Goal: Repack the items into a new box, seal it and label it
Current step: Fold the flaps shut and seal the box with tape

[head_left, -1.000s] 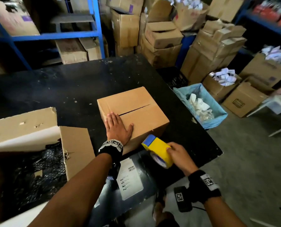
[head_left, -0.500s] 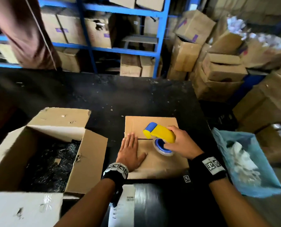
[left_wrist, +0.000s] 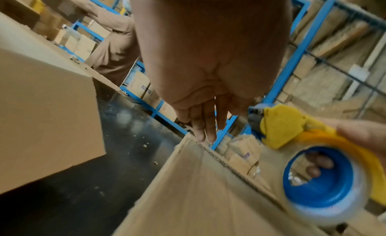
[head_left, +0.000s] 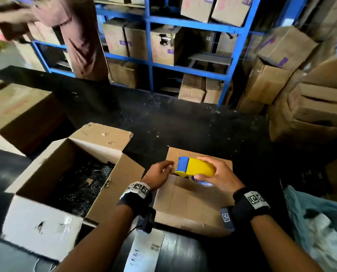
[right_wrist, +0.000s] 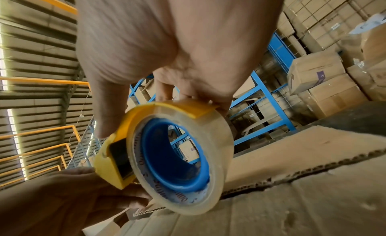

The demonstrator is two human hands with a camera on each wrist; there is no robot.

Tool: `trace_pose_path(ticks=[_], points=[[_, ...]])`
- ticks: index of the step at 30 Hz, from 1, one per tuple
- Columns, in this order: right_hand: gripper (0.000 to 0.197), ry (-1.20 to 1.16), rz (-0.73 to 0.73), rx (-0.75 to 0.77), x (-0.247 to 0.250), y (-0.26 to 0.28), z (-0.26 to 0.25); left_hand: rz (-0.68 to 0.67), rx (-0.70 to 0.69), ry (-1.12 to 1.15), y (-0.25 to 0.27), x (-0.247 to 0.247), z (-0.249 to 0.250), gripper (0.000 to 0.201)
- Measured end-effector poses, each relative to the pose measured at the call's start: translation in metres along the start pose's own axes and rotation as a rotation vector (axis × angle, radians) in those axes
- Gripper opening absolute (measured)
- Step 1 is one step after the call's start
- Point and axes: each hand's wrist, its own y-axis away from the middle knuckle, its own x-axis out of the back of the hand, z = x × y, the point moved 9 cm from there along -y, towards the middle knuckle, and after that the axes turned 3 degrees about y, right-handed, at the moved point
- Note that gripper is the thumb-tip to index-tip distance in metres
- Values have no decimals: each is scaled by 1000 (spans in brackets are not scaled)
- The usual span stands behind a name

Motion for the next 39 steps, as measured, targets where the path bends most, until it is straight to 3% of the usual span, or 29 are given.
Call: trace_pose_path(ticks=[4, 9, 14, 20, 25, 30, 35, 39], points=[[63, -10, -16, 24, 1, -6, -4, -71, 5, 201, -6, -1, 13, 37], [62, -42, -22, 55, 6, -11, -15, -77, 137, 686, -4, -4, 21, 30], [68, -44, -47, 59, 4, -11, -13, -67, 214, 827, 0, -4, 20, 29], [72, -44, -70, 45, -1, -9, -14, -24, 299, 769, 2, -3, 16, 21], [66, -39, -91, 28, -5, -11, -14, 20, 273, 662, -2, 8, 18, 16], [68, -49, -110, 4, -3, -11, -13, -40, 238, 606, -5, 19, 17, 15], [55, -3, -39, -32, 27, -5, -6, 100, 304, 554, -4, 78, -30, 16], [58, 67, -50, -63, 29, -5, 2, 44, 328, 602, -7, 90, -59, 19]])
